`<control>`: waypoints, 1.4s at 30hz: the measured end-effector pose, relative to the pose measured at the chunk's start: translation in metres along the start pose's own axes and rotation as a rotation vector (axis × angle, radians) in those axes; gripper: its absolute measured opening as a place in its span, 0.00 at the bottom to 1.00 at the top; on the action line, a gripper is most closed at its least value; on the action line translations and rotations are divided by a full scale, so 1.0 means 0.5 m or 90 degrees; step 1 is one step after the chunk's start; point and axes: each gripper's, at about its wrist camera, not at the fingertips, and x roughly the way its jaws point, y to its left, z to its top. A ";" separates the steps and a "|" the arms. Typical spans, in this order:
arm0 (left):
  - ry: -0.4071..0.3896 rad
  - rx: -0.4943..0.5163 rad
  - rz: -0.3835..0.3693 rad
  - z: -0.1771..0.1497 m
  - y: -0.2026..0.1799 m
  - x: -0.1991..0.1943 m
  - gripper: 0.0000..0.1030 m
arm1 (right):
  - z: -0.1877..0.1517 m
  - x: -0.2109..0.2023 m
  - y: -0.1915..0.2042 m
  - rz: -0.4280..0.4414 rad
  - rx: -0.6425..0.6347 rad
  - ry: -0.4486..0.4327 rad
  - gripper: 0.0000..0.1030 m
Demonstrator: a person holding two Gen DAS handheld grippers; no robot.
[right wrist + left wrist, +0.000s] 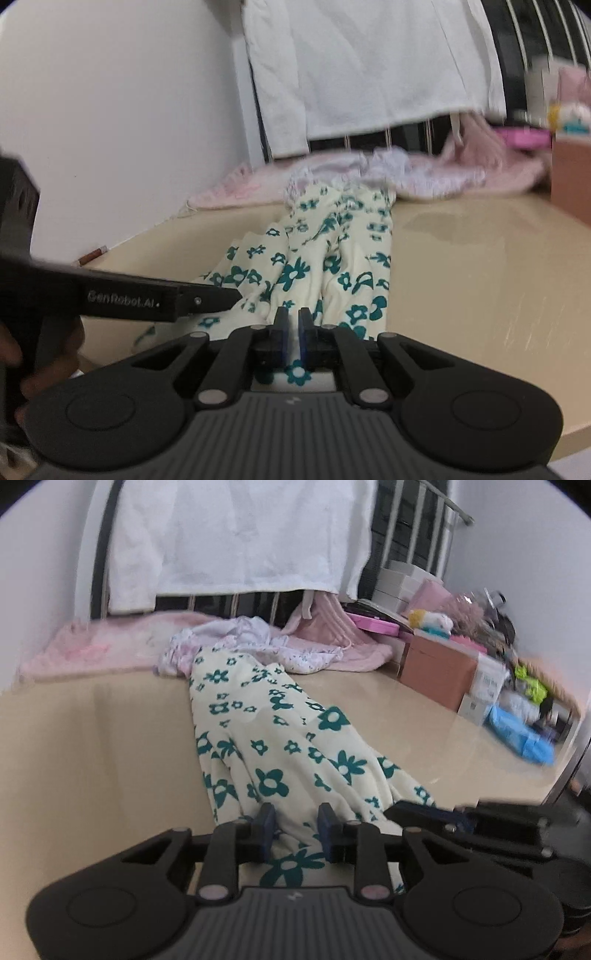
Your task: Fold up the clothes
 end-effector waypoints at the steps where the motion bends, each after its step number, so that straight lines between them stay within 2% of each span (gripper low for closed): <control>1: -0.001 0.009 0.004 0.000 -0.005 -0.002 0.25 | 0.000 -0.002 0.003 0.000 -0.006 -0.007 0.05; 3: -0.007 0.006 -0.003 0.009 0.000 -0.012 0.23 | 0.021 -0.006 0.005 0.004 0.003 -0.007 0.05; 6: -0.057 -0.035 -0.029 0.021 0.029 -0.046 0.27 | 0.044 -0.019 0.012 0.021 -0.006 -0.026 0.06; 8: -0.079 -0.053 -0.020 0.029 0.058 -0.057 0.31 | 0.039 -0.003 0.022 0.018 -0.035 0.003 0.10; 10: -0.075 -0.058 -0.022 0.041 0.090 -0.072 0.32 | 0.034 0.010 0.024 0.006 -0.044 0.023 0.10; 11: -0.070 -0.057 -0.027 0.047 0.105 -0.080 0.37 | 0.043 0.007 0.023 0.011 -0.053 0.028 0.14; 12: -0.062 -0.046 -0.035 0.052 0.117 -0.089 0.42 | 0.056 -0.001 0.020 0.020 -0.068 0.025 0.21; 13: -0.051 -0.017 -0.050 0.053 0.122 -0.100 0.55 | 0.070 -0.014 0.016 0.034 -0.095 0.010 0.53; 14: -0.040 0.022 -0.063 0.053 0.122 -0.111 0.62 | 0.080 -0.027 0.014 0.053 -0.129 -0.006 0.86; 15: -0.035 0.069 -0.070 0.050 0.116 -0.123 0.63 | 0.086 -0.043 0.014 0.084 -0.186 -0.019 0.95; 16: -0.036 0.106 -0.078 0.047 0.107 -0.133 0.63 | 0.087 -0.057 0.015 0.125 -0.257 -0.026 0.97; 18: -0.031 0.156 -0.114 0.038 0.089 -0.144 0.64 | 0.082 -0.070 0.015 0.195 -0.381 -0.017 0.96; 19: -0.027 0.175 -0.135 0.034 0.081 -0.147 0.65 | 0.082 -0.069 0.013 0.226 -0.417 -0.002 0.94; 21: -0.018 0.218 -0.167 0.023 0.065 -0.145 0.65 | 0.089 -0.046 0.000 0.280 -0.419 0.052 0.84; 23: -0.002 0.260 -0.186 0.010 0.046 -0.134 0.65 | 0.094 -0.014 -0.016 0.321 -0.393 0.100 0.67; 25: 0.002 0.286 -0.197 -0.004 0.033 -0.125 0.65 | 0.089 0.011 -0.023 0.340 -0.385 0.144 0.59; 26: 0.002 0.297 -0.198 -0.010 0.028 -0.119 0.65 | 0.083 0.018 -0.025 0.344 -0.388 0.157 0.59; 28: 0.001 0.313 -0.181 -0.019 0.021 -0.107 0.65 | 0.071 0.023 -0.029 0.335 -0.410 0.157 0.60; 33: -0.007 0.315 -0.164 -0.024 0.014 -0.082 0.65 | 0.084 0.002 -0.043 0.328 -0.363 0.156 0.59; 34: -0.008 0.302 -0.167 -0.021 0.016 -0.082 0.65 | 0.089 -0.006 -0.051 0.327 -0.342 0.151 0.60; 36: -0.010 0.276 -0.172 -0.016 0.021 -0.081 0.65 | 0.106 -0.025 -0.093 0.313 -0.232 0.131 0.63; 39: -0.027 0.182 -0.223 -0.002 0.045 -0.084 0.65 | 0.110 -0.047 -0.178 0.265 0.011 0.125 0.62; 41: -0.017 0.117 -0.231 0.009 0.054 -0.069 0.64 | 0.090 -0.055 -0.208 0.266 0.116 0.138 0.48; 42: -0.011 0.106 -0.213 0.013 0.051 -0.058 0.64 | 0.080 -0.055 -0.212 0.261 0.143 0.145 0.46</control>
